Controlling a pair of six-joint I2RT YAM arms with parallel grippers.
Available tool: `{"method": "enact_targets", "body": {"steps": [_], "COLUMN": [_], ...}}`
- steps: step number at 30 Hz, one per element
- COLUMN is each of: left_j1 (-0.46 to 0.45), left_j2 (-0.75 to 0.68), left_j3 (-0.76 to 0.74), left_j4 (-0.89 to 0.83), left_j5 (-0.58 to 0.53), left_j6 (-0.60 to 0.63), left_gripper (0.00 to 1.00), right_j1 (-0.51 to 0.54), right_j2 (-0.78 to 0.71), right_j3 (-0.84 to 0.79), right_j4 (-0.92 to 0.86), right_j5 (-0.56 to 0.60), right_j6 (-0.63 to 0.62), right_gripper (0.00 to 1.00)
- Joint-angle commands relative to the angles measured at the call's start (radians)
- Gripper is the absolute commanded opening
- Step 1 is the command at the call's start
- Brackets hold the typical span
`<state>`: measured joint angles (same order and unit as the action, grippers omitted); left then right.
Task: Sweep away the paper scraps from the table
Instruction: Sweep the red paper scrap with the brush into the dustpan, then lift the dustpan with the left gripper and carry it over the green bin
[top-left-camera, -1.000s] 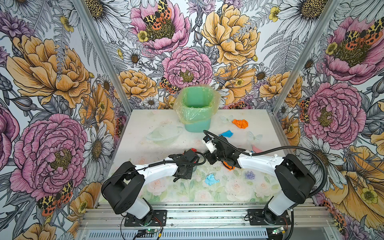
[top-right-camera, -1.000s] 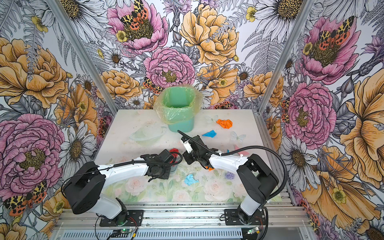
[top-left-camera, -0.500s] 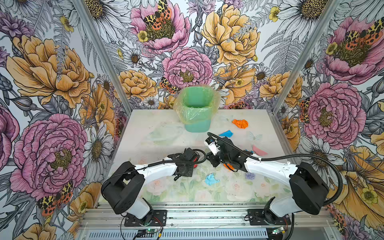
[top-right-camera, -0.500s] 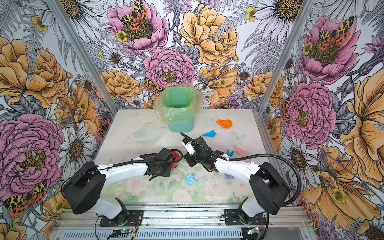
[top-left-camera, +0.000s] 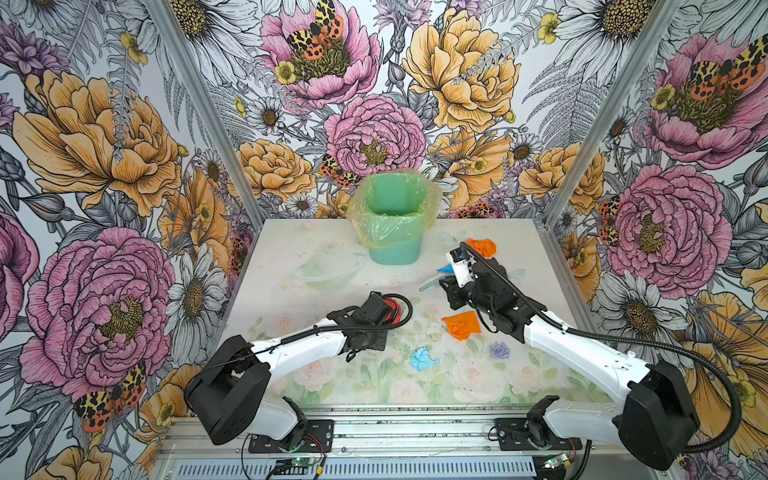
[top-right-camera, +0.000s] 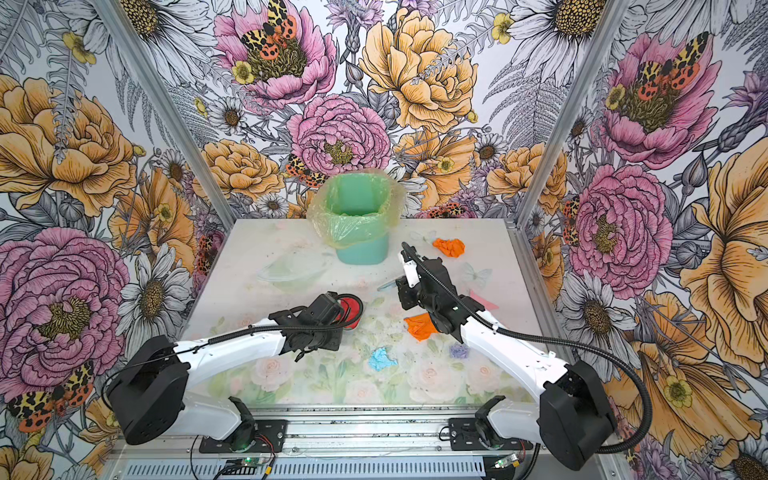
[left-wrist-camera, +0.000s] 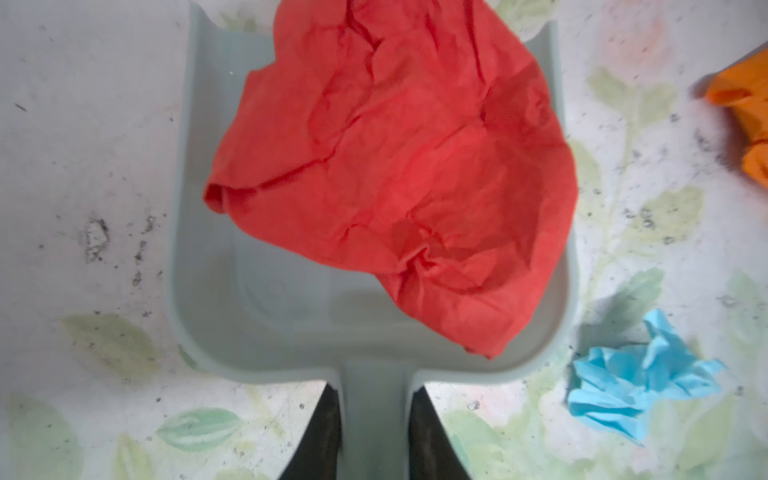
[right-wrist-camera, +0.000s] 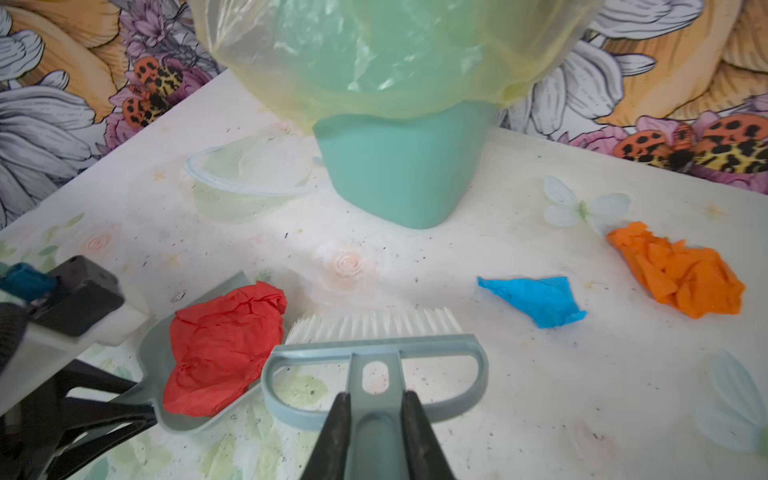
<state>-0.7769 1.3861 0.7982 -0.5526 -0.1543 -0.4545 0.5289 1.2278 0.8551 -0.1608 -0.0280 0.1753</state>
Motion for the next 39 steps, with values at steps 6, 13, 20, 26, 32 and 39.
{"method": "enact_targets", "body": {"steps": [6, 13, 20, 26, 32, 39], "left_j1": [-0.01, -0.019, -0.005, 0.053, 0.15, 0.239], "left_j2": [-0.044, -0.037, 0.037, 0.149, 0.26, 0.413], "left_j3": [0.228, 0.475, 0.709, 0.939, 1.111, 1.319], "left_j4": [-0.117, -0.286, -0.401, -0.477, -0.481, -0.478], "left_j5": [-0.039, -0.016, 0.023, 0.073, 0.17, 0.284], "left_j6": [0.101, 0.192, 0.268, 0.331, 0.346, 0.31], "left_gripper": [0.0, 0.0, 0.0, 0.0, 0.0, 0.0], "right_j1": [-0.096, -0.152, -0.189, -0.209, -0.229, -0.239], "right_j2": [-0.086, -0.101, -0.083, -0.067, -0.049, -0.028], "right_j3": [0.0, -0.018, -0.024, -0.021, -0.021, -0.04], "right_j4": [0.012, 0.012, 0.012, 0.019, 0.026, 0.045], "right_j5": [0.018, -0.011, -0.041, -0.077, -0.112, -0.151], "right_j6": [0.037, 0.046, 0.043, 0.034, 0.035, 0.046], "right_gripper": [0.0, 0.0, 0.0, 0.0, 0.0, 0.0]}}
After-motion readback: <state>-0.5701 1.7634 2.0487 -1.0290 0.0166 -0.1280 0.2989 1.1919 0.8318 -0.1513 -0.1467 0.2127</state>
